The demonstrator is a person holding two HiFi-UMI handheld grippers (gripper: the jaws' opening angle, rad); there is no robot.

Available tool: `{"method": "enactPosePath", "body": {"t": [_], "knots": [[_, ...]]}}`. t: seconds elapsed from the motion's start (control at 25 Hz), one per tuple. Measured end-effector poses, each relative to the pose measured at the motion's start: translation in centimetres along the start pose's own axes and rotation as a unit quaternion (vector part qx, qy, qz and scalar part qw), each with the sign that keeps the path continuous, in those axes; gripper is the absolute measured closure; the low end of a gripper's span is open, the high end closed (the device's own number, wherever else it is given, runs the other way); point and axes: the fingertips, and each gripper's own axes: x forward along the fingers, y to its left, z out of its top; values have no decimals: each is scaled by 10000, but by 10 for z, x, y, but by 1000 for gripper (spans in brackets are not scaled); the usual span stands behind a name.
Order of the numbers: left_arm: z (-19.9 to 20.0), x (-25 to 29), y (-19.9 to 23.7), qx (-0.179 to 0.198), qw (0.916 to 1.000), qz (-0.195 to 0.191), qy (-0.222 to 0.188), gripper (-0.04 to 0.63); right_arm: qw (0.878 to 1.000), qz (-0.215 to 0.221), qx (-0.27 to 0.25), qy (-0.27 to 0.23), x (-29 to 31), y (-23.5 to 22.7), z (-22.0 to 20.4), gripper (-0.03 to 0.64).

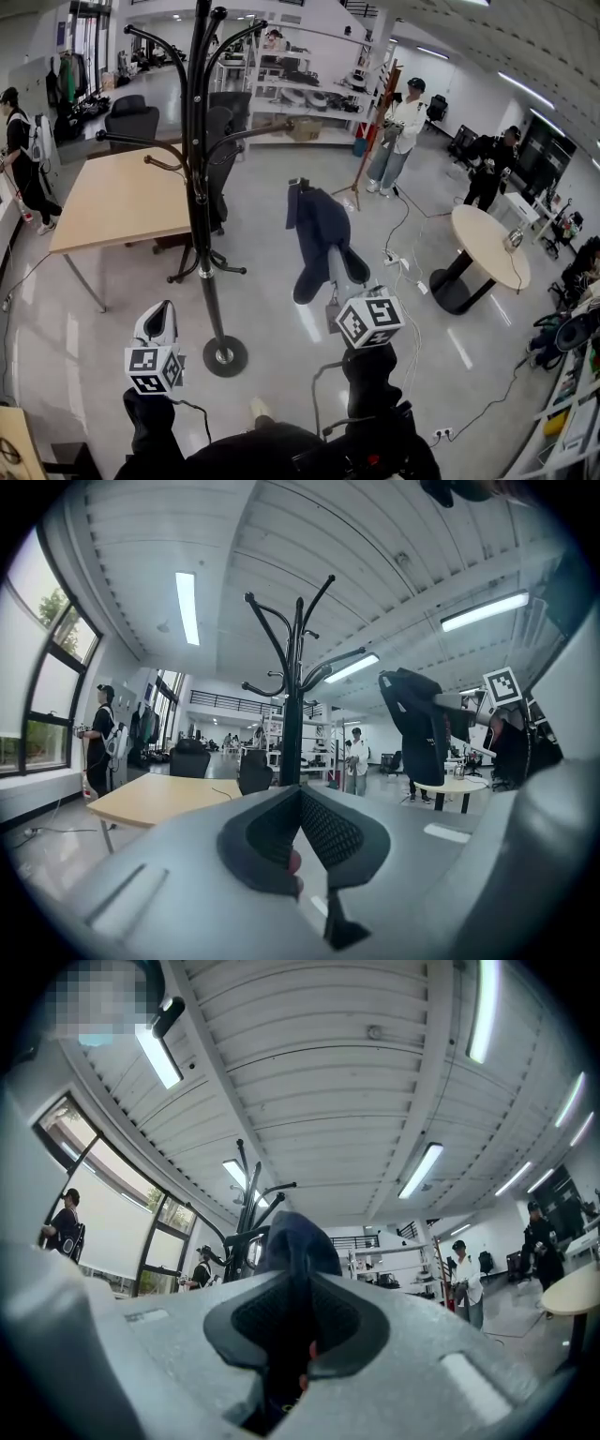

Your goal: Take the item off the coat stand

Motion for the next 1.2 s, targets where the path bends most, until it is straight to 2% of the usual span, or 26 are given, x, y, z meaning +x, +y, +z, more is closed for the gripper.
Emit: {"method": "enactPosePath", "body": {"t": [0.84,1.2], "knots": [[-8,-30,-9,84,9998,-184,1,592,9997,-39,28,253,-44,23,-28,569],[-5,-27,-21,136,9997,-187,24,592,9995,-20,107,289,-57,16,-33,569]]}}
